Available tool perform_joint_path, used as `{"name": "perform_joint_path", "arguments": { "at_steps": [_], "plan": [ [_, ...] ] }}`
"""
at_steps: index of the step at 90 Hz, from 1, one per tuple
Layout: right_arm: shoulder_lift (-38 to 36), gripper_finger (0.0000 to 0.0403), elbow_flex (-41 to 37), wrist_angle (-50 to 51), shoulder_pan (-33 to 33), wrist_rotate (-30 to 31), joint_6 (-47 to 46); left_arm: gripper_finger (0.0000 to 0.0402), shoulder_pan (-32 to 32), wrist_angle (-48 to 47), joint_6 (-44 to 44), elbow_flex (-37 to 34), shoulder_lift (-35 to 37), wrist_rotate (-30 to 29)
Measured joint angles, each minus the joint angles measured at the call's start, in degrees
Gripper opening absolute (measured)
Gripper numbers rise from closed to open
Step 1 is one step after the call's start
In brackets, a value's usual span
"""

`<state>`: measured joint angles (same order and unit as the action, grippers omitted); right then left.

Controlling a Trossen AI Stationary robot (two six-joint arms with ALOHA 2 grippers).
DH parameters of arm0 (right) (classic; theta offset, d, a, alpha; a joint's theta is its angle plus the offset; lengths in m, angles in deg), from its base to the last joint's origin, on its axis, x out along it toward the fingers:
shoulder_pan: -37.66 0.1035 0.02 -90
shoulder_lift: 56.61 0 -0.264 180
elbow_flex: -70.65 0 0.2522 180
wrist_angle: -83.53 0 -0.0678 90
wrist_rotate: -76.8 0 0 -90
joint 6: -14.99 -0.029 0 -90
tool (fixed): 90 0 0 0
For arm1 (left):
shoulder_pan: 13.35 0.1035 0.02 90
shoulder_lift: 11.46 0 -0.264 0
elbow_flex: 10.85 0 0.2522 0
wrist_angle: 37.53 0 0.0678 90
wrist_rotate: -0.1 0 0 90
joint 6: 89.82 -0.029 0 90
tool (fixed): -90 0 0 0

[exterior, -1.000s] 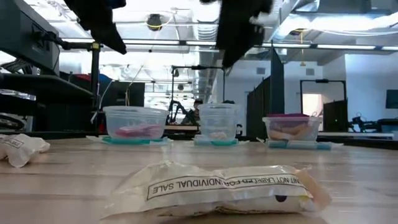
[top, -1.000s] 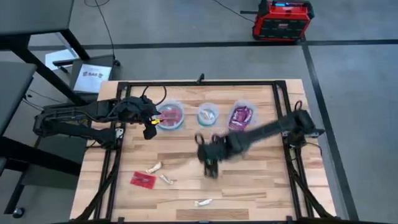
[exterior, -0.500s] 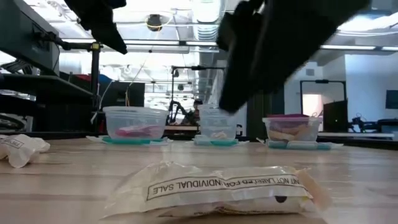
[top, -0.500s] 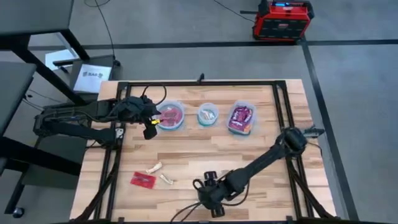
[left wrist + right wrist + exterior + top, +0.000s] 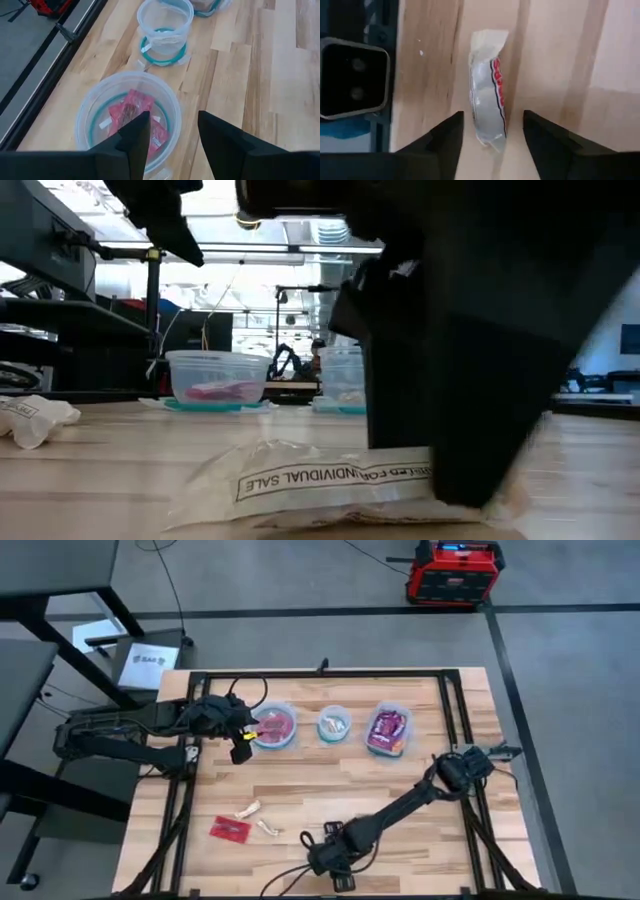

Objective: Sort candy
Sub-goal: Put the bottom right yellow candy into the top center transparent bin

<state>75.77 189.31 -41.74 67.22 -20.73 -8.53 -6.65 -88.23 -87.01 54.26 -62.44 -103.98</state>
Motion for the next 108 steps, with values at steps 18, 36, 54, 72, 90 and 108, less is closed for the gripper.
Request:
{"name": "perform_joint_path", "arguments": {
  "at_steps": [18, 36, 54, 72, 90, 108],
  "plan": [
    [-0.7, 0.0013, 0.0, 1.1, -0.8, -1.9, 0.4, 0.0150, 0.0, -0.1, 0.0, 0.0, 0.0, 0.0],
    [-9.1, 0.0001, -0.1, 9.8, -5.0, 3.3, 3.6, 0.0150, 0.0, -0.1, 0.0, 0.0, 0.0, 0.0],
    [-21.8, 0.0000, 0.0, 20.5, -14.5, 19.7, 9.0, 0.0150, 0.0, -0.1, -0.1, 0.0, 0.0, 0.0],
    [-27.7, 0.0000, -0.2, 21.3, -29.1, 27.8, 13.3, 0.0150, 0.0, -0.6, 0.0, 0.0, 0.0, 0.0],
    [-27.1, 0.0000, -7.4, 14.3, -40.2, 24.3, 14.3, 0.0150, 0.0, -2.9, 0.0, 0.0, 0.0, 0.0],
    [-27.1, 0.0002, -12.0, 9.9, -44.6, 21.0, 12.1, 0.0150, 0.0, -6.2, -0.5, -0.1, 0.0, 0.0]
  ]
}}
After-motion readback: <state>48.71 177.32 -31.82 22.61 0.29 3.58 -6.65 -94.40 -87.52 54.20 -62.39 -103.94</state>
